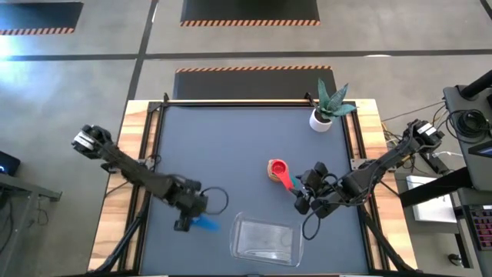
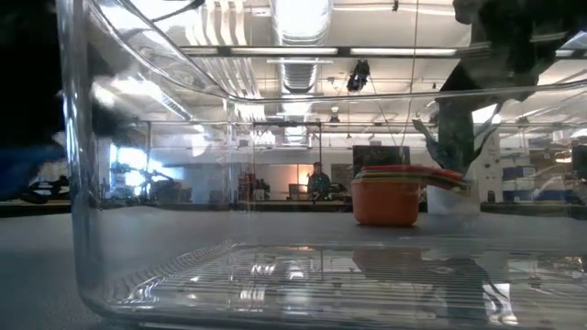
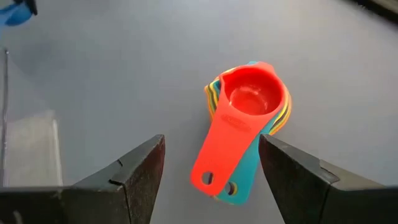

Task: Nest measuring cups in basket
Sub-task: Stack the blue measuring cup on top of the orange measuring cup

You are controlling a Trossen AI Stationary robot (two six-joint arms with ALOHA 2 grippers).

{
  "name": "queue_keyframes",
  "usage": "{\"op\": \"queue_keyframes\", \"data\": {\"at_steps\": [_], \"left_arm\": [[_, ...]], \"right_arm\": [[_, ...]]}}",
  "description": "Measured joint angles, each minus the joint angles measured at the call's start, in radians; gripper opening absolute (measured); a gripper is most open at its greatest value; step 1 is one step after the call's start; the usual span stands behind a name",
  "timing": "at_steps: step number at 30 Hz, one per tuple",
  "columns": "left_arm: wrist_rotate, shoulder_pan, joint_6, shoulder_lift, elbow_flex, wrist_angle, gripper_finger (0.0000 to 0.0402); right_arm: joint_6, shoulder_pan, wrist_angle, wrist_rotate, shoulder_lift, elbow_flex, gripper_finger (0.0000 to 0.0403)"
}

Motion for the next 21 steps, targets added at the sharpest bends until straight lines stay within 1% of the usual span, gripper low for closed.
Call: {"op": "queue_keyframes", "data": {"at_steps": [3,7,10,13,17,21], "left_arm": [[-0.053,0.091,0.128,-0.037,0.052,-0.010,0.0002],[-0.058,0.244,0.269,-0.045,0.141,-0.009,0.0001],[-0.057,0.352,0.344,-0.020,0.211,-0.007,0.0001],[-0.057,0.436,0.384,0.025,0.278,-0.007,0.0001],[-0.055,0.493,0.409,0.109,0.366,-0.005,0.0001],[-0.054,0.509,0.441,0.205,0.455,-0.003,0.0000]], "right_arm": [[-0.047,-0.001,0.009,0.040,0.000,0.000,0.0247],[-0.181,-0.007,0.065,0.080,0.000,0.000,0.0247],[-0.309,-0.018,0.154,0.083,0.000,0.000,0.0247],[-0.440,-0.042,0.263,0.083,0.000,0.001,0.0247],[-0.571,-0.093,0.372,0.068,0.003,0.005,0.0247],[-0.666,-0.141,0.383,0.042,0.007,0.026,0.0247]]}}
